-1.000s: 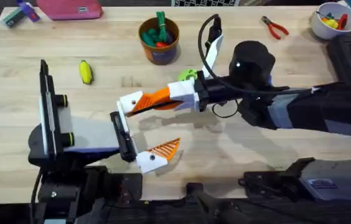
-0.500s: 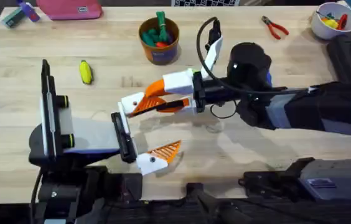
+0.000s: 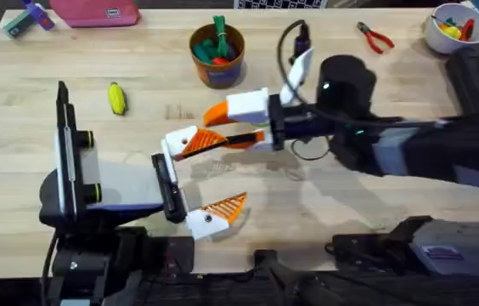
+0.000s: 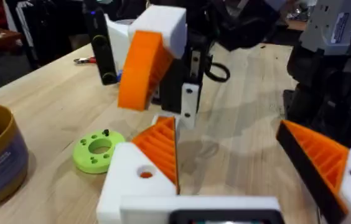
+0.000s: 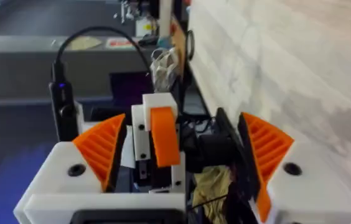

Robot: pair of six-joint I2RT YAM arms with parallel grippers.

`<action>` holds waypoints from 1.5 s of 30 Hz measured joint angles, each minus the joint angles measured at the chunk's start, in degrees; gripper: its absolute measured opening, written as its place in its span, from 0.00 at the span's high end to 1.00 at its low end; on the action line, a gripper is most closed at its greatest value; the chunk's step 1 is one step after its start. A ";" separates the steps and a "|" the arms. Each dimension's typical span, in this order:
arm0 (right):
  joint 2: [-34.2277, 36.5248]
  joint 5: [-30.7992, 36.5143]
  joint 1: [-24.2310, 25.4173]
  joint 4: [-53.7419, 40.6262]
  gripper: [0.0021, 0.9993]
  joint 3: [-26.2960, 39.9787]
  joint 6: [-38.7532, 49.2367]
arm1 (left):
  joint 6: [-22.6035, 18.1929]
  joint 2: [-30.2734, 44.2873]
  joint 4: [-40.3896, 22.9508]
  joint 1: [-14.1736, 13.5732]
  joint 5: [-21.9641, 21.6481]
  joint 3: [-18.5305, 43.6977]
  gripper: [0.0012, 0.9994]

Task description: Pick up the gripper from the table and insert it into the empty holder that is missing its gripper. Then pick up a screw, insert it into the mounting hole, and use the screwdriver to tighten it. Finally, clean up the table by picking up the vegetable and placing it into the bucket.

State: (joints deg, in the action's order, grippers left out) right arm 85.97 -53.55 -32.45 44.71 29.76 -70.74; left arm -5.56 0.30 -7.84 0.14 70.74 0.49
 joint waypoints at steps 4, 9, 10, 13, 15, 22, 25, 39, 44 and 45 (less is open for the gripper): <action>-8.79 1.64 4.58 -19.30 0.03 0.72 6.81 | 0.00 0.00 -0.02 0.00 0.00 0.00 0.01; -18.68 6.69 9.65 -51.63 0.03 7.85 19.69 | 0.00 0.01 -0.02 0.00 0.02 0.00 0.01; -19.81 8.15 10.46 -57.80 0.03 10.44 22.46 | 0.00 0.01 -0.02 0.00 0.02 0.00 0.01; -20.85 13.07 12.15 -72.61 0.03 18.82 29.97 | 0.00 0.00 -0.02 0.00 0.02 0.00 0.01; -20.06 17.19 12.55 -81.10 0.03 25.10 34.66 | 0.00 0.02 -0.02 0.00 0.02 0.00 0.01; -11.04 29.89 12.05 -99.58 0.03 42.83 45.53 | 0.00 0.01 -0.02 0.00 0.03 0.00 0.01; -5.54 35.22 10.83 -106.00 0.03 49.49 47.73 | 0.00 0.00 -0.02 0.00 0.04 0.00 0.01; 11.99 51.58 0.34 -112.52 0.03 65.44 64.63 | -0.01 0.00 -0.02 0.00 0.04 0.00 0.01; 13.39 52.71 0.49 -112.41 0.12 65.46 72.88 | 0.00 0.02 -0.02 0.00 0.04 0.00 0.01; 13.65 52.87 0.58 -112.41 0.15 65.49 74.58 | 0.00 0.00 -0.02 0.00 0.04 0.00 0.01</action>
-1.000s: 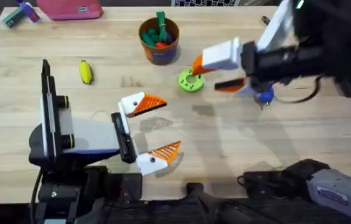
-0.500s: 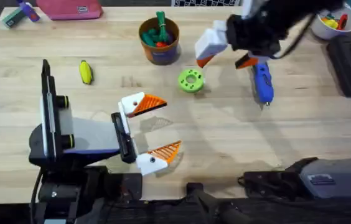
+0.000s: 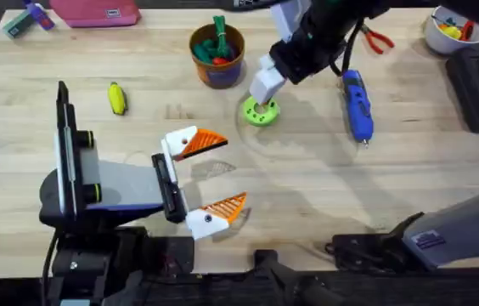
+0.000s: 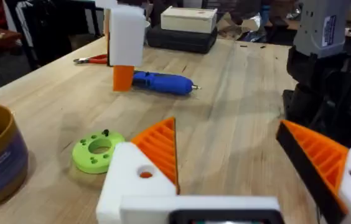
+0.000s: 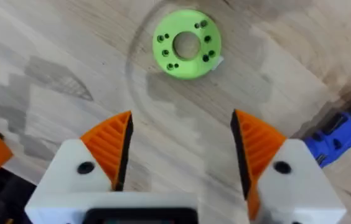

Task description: Pick up the gripper from the table and insert it into the empty holder that is missing its gripper. Then pick up a screw, insert it into the mounting hole, and use the screwdriver to tighten it. Finally, clean up the table by picking up the vegetable and placing it into the bucket.

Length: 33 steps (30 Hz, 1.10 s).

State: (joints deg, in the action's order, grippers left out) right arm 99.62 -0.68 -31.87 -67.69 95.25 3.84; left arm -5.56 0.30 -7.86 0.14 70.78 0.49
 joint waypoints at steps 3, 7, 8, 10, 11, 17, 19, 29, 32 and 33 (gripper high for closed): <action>1.23 0.27 0.12 0.07 0.22 0.21 4.60 | 0.00 0.01 0.00 0.00 0.00 0.00 0.01; 4.03 0.65 0.17 0.57 0.29 0.28 10.39 | 0.00 0.01 0.00 0.00 0.00 0.00 0.01; 4.82 0.69 0.17 0.86 0.31 0.28 11.61 | 0.00 0.00 0.00 0.00 0.00 0.00 0.01; 6.32 0.84 0.17 1.75 0.32 0.28 13.36 | 0.00 0.00 0.00 0.00 0.00 0.00 0.01; 7.08 1.07 0.17 2.48 0.32 0.28 14.11 | 0.00 0.00 0.00 0.00 0.00 0.00 0.01; 10.70 2.58 0.57 5.43 0.37 0.28 16.12 | 0.00 0.02 0.00 0.00 0.00 0.00 0.01; 11.80 2.86 0.92 5.74 0.39 0.28 16.37 | 0.00 0.02 0.00 0.00 0.00 0.00 0.01; 15.94 3.21 2.48 6.69 0.45 0.28 16.83 | 0.00 0.01 0.00 0.00 -0.02 0.00 0.01; 16.34 3.23 2.48 7.04 0.47 0.28 16.81 | 0.00 0.00 0.00 0.00 0.00 0.00 0.01; 16.39 3.23 2.48 7.40 0.49 0.28 16.74 | 0.00 0.00 0.00 0.00 0.00 0.00 0.01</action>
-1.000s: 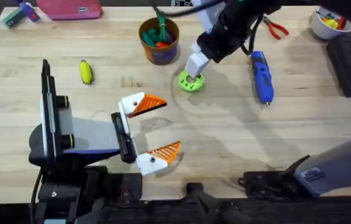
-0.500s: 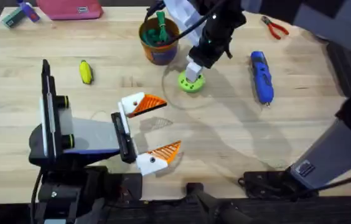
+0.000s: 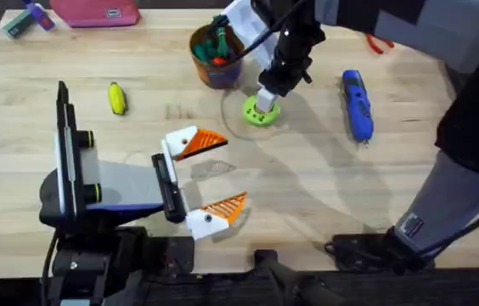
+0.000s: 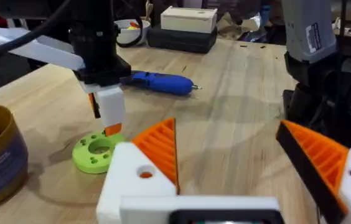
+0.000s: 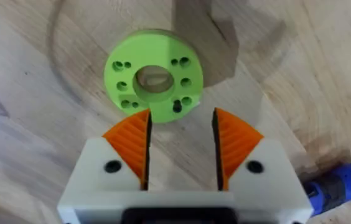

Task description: Pick up the gripper from the table and insert it into the empty holder that is missing its gripper. Then pick up a screw, insert it into the mounting hole, and use the screwdriver to tighten it. Finally, clean up the table by picking up the vegetable and placing it into the bucket.

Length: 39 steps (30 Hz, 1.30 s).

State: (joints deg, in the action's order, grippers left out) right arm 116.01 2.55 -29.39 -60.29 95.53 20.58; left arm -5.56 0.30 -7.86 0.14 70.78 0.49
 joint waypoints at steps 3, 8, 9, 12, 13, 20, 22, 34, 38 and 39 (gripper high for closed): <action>0.27 0.00 0.00 0.05 0.52 0.00 -0.02 | 0.00 0.00 0.00 0.00 0.00 0.00 0.01; 2.11 -0.46 0.00 0.31 0.58 0.02 -0.83 | 0.00 0.00 0.00 0.00 0.00 0.00 0.01; 2.41 -0.48 0.00 0.37 0.59 0.02 -0.87 | 0.00 0.01 0.00 0.00 0.00 0.00 0.01; 2.87 -0.70 0.00 0.59 0.65 0.02 -0.95 | 0.00 0.01 0.00 0.00 0.00 0.00 0.01; 2.87 -0.78 0.00 0.59 0.67 0.02 -1.05 | 0.00 0.02 0.00 0.00 0.00 0.00 0.01; 2.86 -0.57 0.09 0.94 0.78 0.11 -1.51 | 0.00 0.00 0.00 0.00 -0.02 0.00 0.01; 2.89 -0.46 0.11 0.98 0.80 0.11 -1.56 | 0.00 0.00 0.00 0.00 0.00 0.00 0.01; 2.87 -0.15 0.15 1.07 0.86 0.17 -2.21 | 0.00 0.00 0.00 0.00 0.00 0.00 0.01; 2.86 0.16 -0.04 1.07 0.86 0.17 -2.21 | 0.00 0.00 0.00 0.00 0.00 0.00 0.01; 2.89 0.29 -0.13 1.05 0.86 0.20 -2.23 | 0.00 0.00 0.00 0.00 0.00 0.00 0.01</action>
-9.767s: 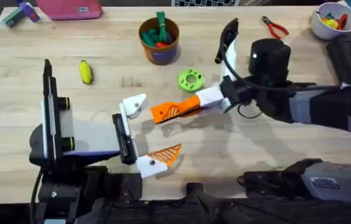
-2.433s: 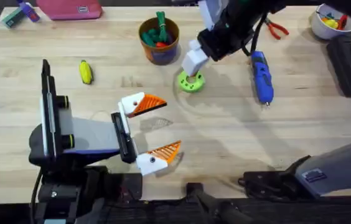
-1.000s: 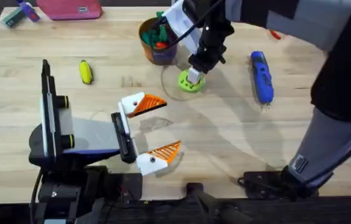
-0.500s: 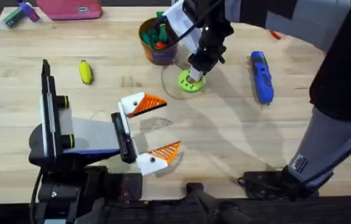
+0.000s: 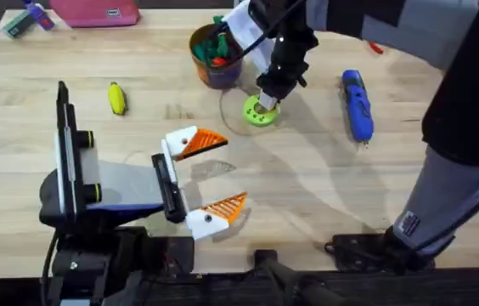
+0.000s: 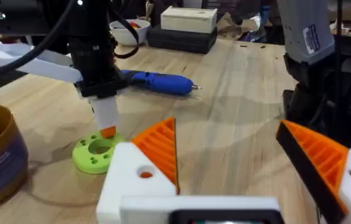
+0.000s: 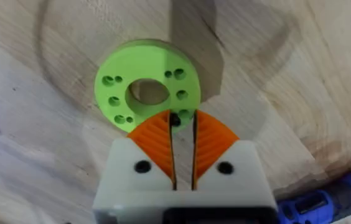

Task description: Pick up the gripper from the table and insert it into the empty holder that is missing its gripper. Then pick up a screw, insert it into the mounting hole, and use the screwdriver to tighten it. Finally, clean up the table by picking up the vegetable and placing it into the bucket.

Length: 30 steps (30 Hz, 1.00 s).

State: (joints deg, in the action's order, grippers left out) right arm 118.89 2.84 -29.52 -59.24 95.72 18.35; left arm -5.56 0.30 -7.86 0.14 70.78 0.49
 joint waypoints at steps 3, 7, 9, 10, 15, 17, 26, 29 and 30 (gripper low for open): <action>-0.02 0.38 -0.21 0.00 0.86 0.00 -0.09 | 0.00 0.02 0.00 0.00 0.00 0.00 0.01; 0.00 0.76 -0.43 -0.04 0.86 0.02 -0.13 | 0.00 0.02 0.00 0.00 0.00 0.00 0.01; -0.02 0.82 -0.52 -0.04 0.86 0.02 -0.21 | 0.00 0.02 0.00 0.00 0.00 0.00 0.01; 0.00 0.87 -0.54 -0.05 0.86 0.02 -0.35 | 0.00 0.00 0.00 0.00 0.00 0.00 0.01; -0.02 1.04 -0.65 -0.09 0.87 0.02 -0.37 | 0.00 0.02 0.00 0.00 0.00 0.00 0.01; -0.02 1.04 -0.65 -0.09 0.87 0.02 -0.37 | 0.00 0.02 0.00 0.00 0.00 0.00 0.01; -0.02 1.26 -0.78 -0.13 0.85 0.02 -0.37 | 0.00 0.00 0.00 0.00 0.00 0.00 0.01; -0.07 1.28 -0.85 -0.15 0.85 0.02 -0.39 | 0.00 0.00 0.00 0.00 0.00 0.00 0.01; -0.11 1.28 -0.85 -0.15 0.85 0.02 -0.37 | 0.00 0.00 0.00 0.00 0.00 0.00 0.01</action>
State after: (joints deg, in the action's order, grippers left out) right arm 118.78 4.12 -30.37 -59.40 95.74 17.98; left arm -5.56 0.30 -7.86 0.14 70.78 0.49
